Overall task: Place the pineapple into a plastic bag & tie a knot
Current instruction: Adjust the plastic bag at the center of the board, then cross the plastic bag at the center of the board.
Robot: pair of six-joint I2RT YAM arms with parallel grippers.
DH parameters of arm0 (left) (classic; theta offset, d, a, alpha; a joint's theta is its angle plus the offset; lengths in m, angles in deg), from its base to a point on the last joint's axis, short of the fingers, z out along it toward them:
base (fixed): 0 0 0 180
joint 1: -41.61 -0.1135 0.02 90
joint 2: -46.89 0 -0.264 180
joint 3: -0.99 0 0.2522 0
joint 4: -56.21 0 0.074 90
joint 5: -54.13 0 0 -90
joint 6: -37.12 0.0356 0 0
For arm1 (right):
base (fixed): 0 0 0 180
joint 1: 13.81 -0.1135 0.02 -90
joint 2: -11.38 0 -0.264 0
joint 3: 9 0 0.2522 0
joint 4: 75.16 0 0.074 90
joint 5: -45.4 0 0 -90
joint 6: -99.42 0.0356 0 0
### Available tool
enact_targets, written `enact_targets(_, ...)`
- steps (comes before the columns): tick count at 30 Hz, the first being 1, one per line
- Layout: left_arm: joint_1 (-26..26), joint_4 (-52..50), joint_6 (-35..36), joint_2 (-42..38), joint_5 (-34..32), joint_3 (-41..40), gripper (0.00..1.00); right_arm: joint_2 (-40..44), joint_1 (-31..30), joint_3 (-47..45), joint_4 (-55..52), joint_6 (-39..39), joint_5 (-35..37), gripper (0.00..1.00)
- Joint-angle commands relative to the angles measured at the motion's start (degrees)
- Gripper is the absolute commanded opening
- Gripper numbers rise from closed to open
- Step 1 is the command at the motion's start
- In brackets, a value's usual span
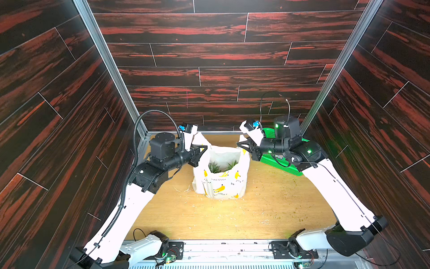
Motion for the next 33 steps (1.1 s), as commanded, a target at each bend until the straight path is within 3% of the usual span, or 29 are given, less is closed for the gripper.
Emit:
enact_targets(1, 0.3, -0.3, -0.3, 1.5, 0.6, -0.2, 0.00, 1.4, -0.3, -3.8, 3.1, 0.2, -3.0, 0.00)
enact_targets(6, 0.3, 0.1, 1.6, 3.7, 4.3, -0.6, 0.00, 3.3, -0.3, -7.4, 2.4, -0.5, -1.4, 0.00)
enact_targets(10, 0.3, 0.7, 2.3, 3.7, 4.2, -1.2, 0.00, 5.5, 0.1, -4.4, -0.4, -0.9, 0.3, 0.57)
enact_targets(14, 0.3, 2.3, 3.1, 3.1, 4.7, -2.5, 0.00, 7.1, 0.1, -1.6, -1.5, -0.1, 0.0, 0.80)
enact_targets(18, 0.3, 5.3, 2.7, 2.7, 6.7, -4.8, 0.00, 6.9, 0.1, 2.4, -2.0, 1.4, 3.5, 0.83)
enact_targets(25, 0.3, 6.8, 5.7, 2.3, 9.9, -5.3, 0.00, 2.0, 0.1, 9.4, -6.4, -1.3, 1.3, 0.81)
enact_targets(33, 0.3, 5.6, 11.2, 2.4, 14.7, -3.4, 0.00, -9.0, 0.0, 20.5, -9.3, -2.3, -10.3, 0.76)
